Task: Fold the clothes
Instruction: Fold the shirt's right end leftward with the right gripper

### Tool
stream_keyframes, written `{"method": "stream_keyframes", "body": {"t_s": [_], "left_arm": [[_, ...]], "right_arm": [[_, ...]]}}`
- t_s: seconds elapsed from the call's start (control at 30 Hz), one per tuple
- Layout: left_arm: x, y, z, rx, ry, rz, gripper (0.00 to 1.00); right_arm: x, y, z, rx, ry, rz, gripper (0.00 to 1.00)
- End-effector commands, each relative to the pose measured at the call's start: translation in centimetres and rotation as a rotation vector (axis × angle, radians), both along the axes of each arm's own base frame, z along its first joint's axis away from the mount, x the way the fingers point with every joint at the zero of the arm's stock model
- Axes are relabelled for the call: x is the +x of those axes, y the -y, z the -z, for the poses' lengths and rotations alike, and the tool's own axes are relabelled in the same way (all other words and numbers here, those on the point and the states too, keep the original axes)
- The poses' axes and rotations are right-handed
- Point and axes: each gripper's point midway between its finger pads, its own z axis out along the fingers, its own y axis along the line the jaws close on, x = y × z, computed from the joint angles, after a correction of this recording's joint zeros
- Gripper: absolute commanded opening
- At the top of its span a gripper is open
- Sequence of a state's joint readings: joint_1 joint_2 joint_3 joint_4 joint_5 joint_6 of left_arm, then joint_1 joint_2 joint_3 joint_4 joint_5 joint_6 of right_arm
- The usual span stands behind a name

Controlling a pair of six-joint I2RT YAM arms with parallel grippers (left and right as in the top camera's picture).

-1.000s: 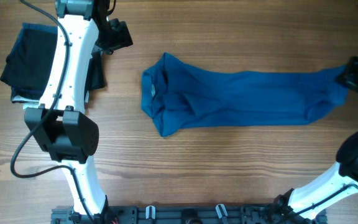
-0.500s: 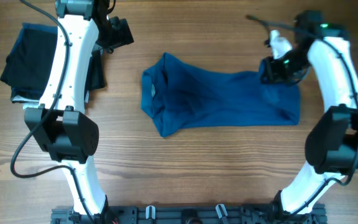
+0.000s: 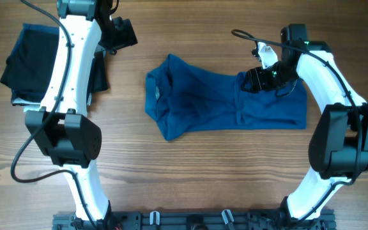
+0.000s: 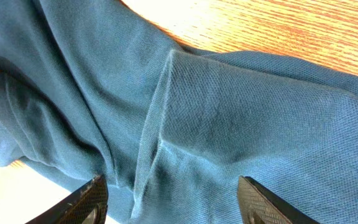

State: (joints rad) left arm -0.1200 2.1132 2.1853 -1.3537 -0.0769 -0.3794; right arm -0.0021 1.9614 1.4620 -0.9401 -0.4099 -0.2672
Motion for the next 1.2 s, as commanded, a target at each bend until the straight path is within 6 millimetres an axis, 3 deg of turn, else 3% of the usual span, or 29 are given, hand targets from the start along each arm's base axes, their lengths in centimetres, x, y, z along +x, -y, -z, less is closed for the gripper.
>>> {"method": "stream_keyframes", "body": {"t_s": [0.0,0.07,0.13,0.2,0.27,0.3,0.37,0.4,0.57,0.63,0.7,0.8,0.9,0.97,1.03,1.17], "left_arm": [[0.0,-0.2,0.3,-0.006,-0.006,0.001,0.93],[0.0,-0.2,0.3,-0.006,-0.006,0.001,0.93],[0.0,-0.2,0.3,-0.006,-0.007,0.001,0.93],[0.0,-0.2,0.3,-0.006,-0.007,0.001,0.91],[0.1,-0.2,0.3,-0.006,-0.004,0.001,0.76],[0.2,-0.2,0.3,-0.007,-0.001,0.001,0.67],[0.3,-0.1,0.2,-0.007,0.005,0.001,0.47],[0.3,-0.1,0.2,-0.007,0.004,0.001,0.45],[0.3,-0.1,0.2,-0.007,0.004,0.001,0.49],[0.3,-0.1,0.2,-0.007,0.005,0.001,0.49],[0.3,-0.1,0.2,-0.007,0.005,0.001,0.50],[0.3,-0.2,0.2,-0.006,0.005,0.002,0.50],[0.3,-0.4,0.2,-0.006,0.004,-0.001,0.52],[0.3,-0.4,0.2,-0.006,0.004,-0.001,0.54],[0.3,-0.4,0.2,-0.006,0.004,-0.001,0.54],[0.3,-0.4,0.2,-0.006,0.004,-0.001,0.44]], "right_arm": [[0.8,-0.9,-2.3,0.044,0.041,0.015,0.66],[1.5,-0.9,-3.5,0.051,0.067,0.048,0.65],[1.9,-0.4,-4.8,0.020,0.102,0.070,0.58],[1.8,0.5,-4.6,-0.032,0.100,0.089,0.44],[1.7,0.3,-4.1,-0.025,0.096,0.083,0.19],[1.7,0.0,-3.6,-0.024,0.095,0.077,0.12],[1.6,-0.8,-2.3,-0.022,0.083,0.076,0.11],[1.6,-1.8,0.1,-0.016,0.074,0.078,0.11],[2.9,-2.7,3.8,-0.007,0.108,0.111,0.12],[4.0,-2.8,3.9,0.003,0.142,0.127,0.11],[4.7,-3.3,3.2,0.035,0.179,0.116,0.10],[5.4,-4.9,-0.1,0.139,0.227,0.082,0.06],[5.6,-4.7,-6.1,0.188,0.304,0.083,0.10],[4.1,-2.8,-9.2,0.130,0.325,0.126,0.10],[1.9,-0.6,-9.8,0.024,0.281,0.175,0.07],[-1.9,0.5,-8.4,-0.047,0.135,0.191,0.04]]}}
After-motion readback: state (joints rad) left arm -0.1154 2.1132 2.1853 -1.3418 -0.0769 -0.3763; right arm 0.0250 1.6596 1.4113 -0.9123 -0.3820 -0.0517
